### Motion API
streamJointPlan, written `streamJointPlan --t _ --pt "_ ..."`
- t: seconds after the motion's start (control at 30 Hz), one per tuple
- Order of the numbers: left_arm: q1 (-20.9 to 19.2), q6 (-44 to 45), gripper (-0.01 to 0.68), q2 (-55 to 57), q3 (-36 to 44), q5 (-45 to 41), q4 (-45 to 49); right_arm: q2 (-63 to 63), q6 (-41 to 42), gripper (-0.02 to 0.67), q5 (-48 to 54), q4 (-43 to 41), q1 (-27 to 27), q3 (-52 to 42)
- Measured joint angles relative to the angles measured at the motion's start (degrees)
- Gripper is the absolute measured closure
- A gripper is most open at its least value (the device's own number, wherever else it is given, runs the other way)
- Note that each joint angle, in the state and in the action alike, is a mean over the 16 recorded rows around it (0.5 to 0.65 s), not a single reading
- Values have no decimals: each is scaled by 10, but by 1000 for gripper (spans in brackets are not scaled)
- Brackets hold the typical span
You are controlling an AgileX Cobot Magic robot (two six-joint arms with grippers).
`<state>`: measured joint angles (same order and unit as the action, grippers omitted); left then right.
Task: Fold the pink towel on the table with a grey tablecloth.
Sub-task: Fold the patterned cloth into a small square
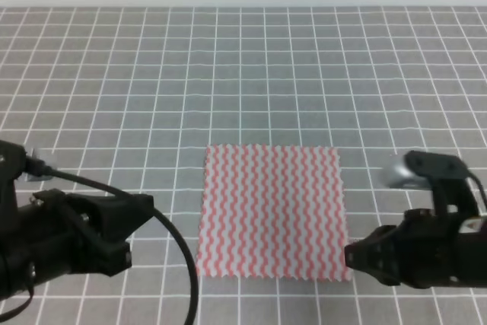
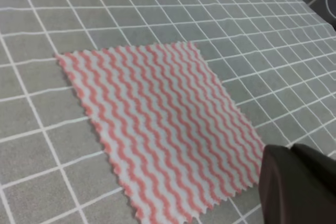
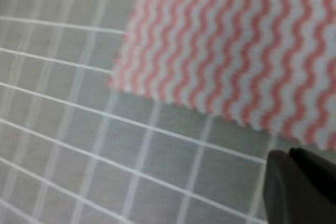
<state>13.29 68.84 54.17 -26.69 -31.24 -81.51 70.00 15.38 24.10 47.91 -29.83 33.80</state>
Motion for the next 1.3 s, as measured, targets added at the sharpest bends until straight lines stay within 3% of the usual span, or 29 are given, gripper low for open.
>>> streamJointPlan --t 0.23,0.7,1.3 --pt "0 7 677 1 0 -10 -3 90 -50 582 -25 -40 13 21" --pt "0 13 676 1 0 -14 -3 201 -61 418 -44 -17 31 55" --pt "1 20 677 1 0 -13 -3 233 -60 400 -26 -11 32 70"
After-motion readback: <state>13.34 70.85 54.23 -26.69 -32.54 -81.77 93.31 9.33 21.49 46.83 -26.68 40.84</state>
